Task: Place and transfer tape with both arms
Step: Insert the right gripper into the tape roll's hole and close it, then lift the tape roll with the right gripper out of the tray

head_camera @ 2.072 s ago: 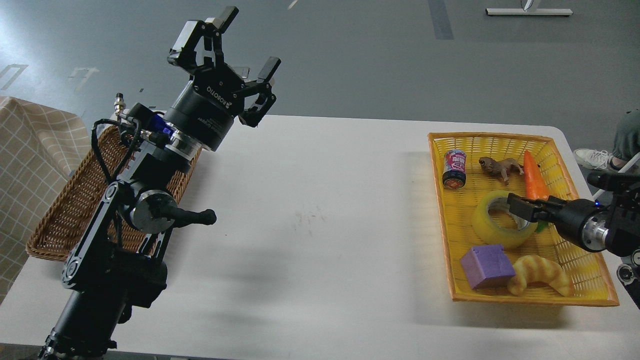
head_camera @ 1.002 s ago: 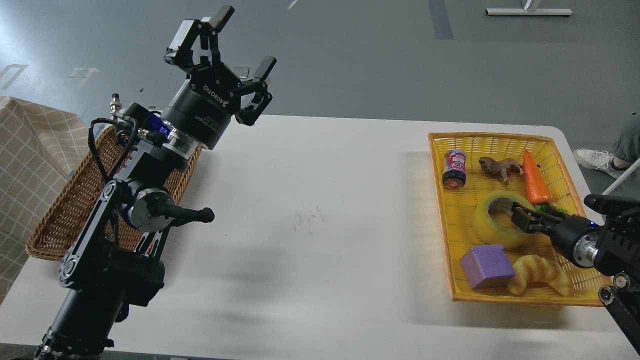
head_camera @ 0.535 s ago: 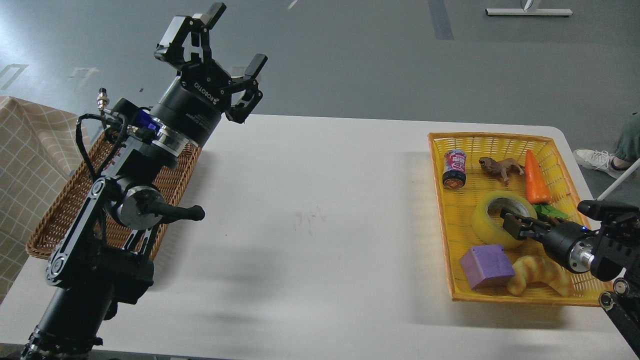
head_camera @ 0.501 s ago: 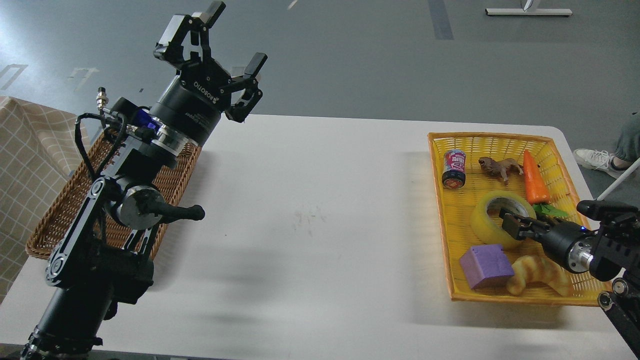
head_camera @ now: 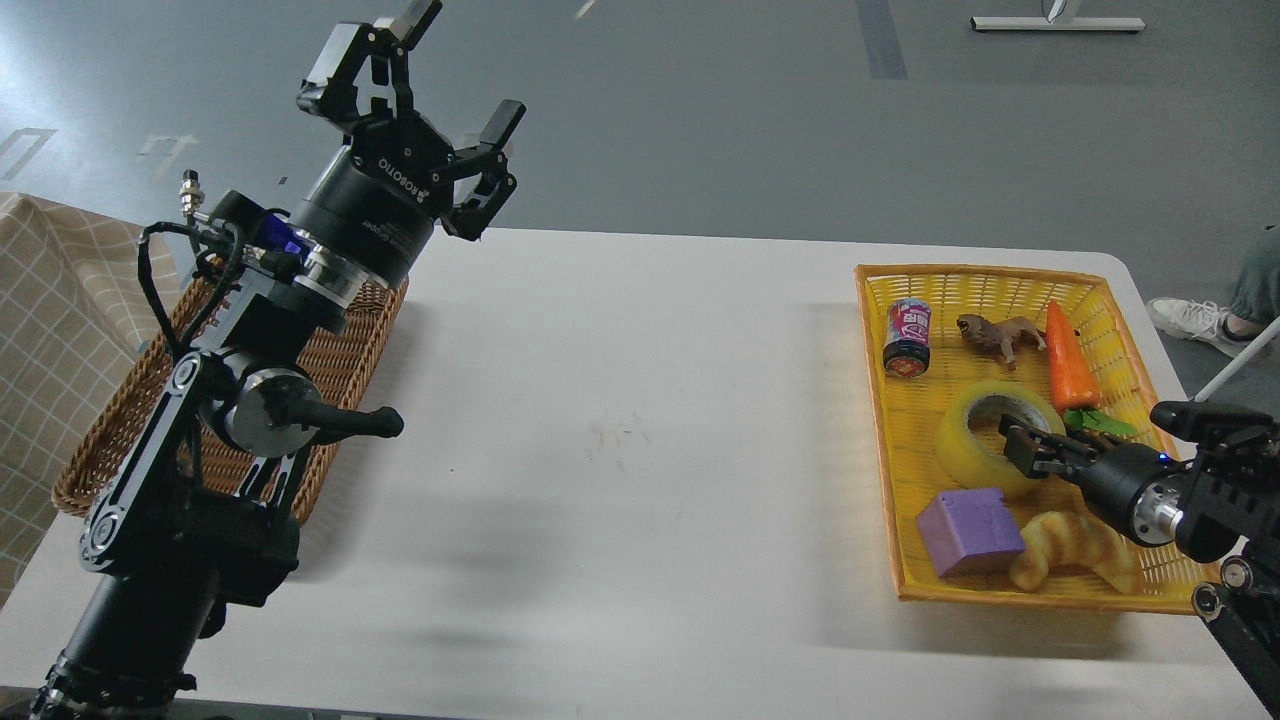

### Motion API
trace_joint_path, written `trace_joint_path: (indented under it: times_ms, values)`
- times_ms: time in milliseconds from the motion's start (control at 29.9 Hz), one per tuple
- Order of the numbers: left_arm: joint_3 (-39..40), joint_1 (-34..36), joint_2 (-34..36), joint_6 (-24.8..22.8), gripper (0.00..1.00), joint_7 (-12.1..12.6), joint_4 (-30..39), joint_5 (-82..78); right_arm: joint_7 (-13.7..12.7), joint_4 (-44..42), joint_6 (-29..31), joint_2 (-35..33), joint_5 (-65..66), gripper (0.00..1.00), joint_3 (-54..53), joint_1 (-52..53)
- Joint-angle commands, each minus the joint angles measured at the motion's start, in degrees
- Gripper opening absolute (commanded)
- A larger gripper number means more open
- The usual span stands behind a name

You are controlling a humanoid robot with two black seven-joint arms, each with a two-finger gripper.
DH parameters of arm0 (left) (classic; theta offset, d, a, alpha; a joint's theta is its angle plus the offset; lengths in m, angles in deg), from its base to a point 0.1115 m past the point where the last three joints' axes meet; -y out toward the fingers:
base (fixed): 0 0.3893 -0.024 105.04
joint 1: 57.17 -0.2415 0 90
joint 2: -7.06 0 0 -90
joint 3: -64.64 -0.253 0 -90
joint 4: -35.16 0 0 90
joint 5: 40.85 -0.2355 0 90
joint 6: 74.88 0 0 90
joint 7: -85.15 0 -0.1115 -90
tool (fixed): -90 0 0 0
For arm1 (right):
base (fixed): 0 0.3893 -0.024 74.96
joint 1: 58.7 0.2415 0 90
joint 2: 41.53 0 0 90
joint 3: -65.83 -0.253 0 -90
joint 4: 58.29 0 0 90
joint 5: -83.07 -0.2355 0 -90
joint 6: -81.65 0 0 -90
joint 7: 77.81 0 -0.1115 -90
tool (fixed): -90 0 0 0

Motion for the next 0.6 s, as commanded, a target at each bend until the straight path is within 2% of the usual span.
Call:
trace_joint_path:
  times_ms: [0, 33, 67, 100, 568]
  values:
    - [-0.07, 0.0, -0.18, 0.14, 0.98, 0.0, -0.02, 0.0, 0.76, 0.17, 0.0, -0.37, 0.0, 0.35, -0.08, -0.01]
    - [-0.07, 0.0, -0.27, 0.14, 0.98, 0.0, -0.02, 0.0, 1.54, 0.34, 0.26, -0.46, 0.0, 0.23, -0.08, -0.18]
    - [-0.16, 0.0, -0.35, 0.14, 0.98, 0.0, -0.02, 0.0, 2.16, 0.34, 0.44, -0.37, 0.0, 0.05, -0.08, -0.1]
    - [-0.16, 0.0, -0.44, 0.14, 0.98, 0.0, -0.02, 0.0, 2.25, 0.26, 0.44, -0.46, 0.0, 0.0, -0.08, -0.1]
    - [-0.16, 0.0, -0.44, 0.14, 0.98, 0.0, -0.02, 0.17, 3.83, 0.87, 0.35, -1.86, -0.11, 0.0, -0.88, -0.19]
